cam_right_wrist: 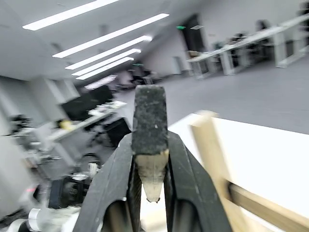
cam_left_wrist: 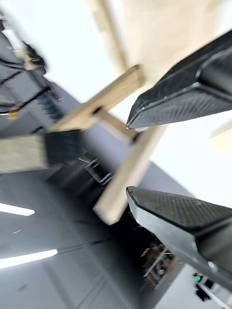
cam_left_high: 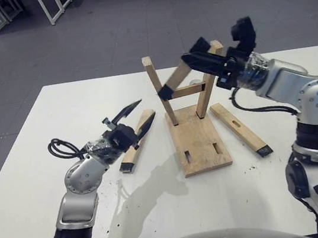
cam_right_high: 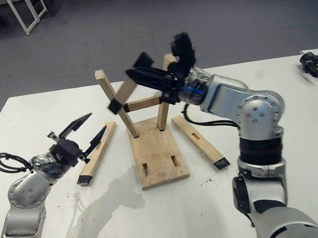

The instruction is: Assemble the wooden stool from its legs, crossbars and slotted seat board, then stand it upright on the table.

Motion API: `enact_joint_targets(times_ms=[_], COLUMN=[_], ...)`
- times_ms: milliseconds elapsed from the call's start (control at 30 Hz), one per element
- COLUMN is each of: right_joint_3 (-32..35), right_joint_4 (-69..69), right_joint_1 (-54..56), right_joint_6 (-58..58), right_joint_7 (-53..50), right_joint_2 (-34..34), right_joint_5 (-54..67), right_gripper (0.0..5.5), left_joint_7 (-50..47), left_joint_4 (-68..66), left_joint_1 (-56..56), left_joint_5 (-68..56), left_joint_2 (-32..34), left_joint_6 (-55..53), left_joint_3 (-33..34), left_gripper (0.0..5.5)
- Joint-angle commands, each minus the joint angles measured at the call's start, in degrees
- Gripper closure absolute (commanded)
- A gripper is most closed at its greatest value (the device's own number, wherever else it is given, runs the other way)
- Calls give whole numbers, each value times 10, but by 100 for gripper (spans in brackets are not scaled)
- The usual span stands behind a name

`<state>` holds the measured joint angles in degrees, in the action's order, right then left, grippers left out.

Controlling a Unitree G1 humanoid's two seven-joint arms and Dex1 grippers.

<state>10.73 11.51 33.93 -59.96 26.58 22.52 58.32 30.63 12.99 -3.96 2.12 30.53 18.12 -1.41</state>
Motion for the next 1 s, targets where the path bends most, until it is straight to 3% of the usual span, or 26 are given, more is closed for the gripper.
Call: enact_joint_targets(times_ms=[33, 133, 400, 1000], right_joint_3=[13, 16, -11, -33], right_joint_4=[70, 107, -15, -13], right_joint_1=[-99, -173, -190, -274], right_joint_6=[5, 39, 178, 180], right_joint_7=[-22, -41, 8, 33], right_joint_2=[47, 66, 118, 108], right_joint_5=[-40, -93, -248, -290], right_gripper=[509, 509, 509, 509], left_joint_7=[-26, -52, -69, -72], left_joint_4=[-37, -41, -39, -34], left_joint_1=[-35, -36, -32, -36], left_joint_5=[43, 59, 61, 58], left_joint_2=[11, 1, -13, -23], left_joint_6=[21, 14, -3, -14], left_joint_3=[12, 19, 8, 6], left_gripper=[329, 329, 329, 329])
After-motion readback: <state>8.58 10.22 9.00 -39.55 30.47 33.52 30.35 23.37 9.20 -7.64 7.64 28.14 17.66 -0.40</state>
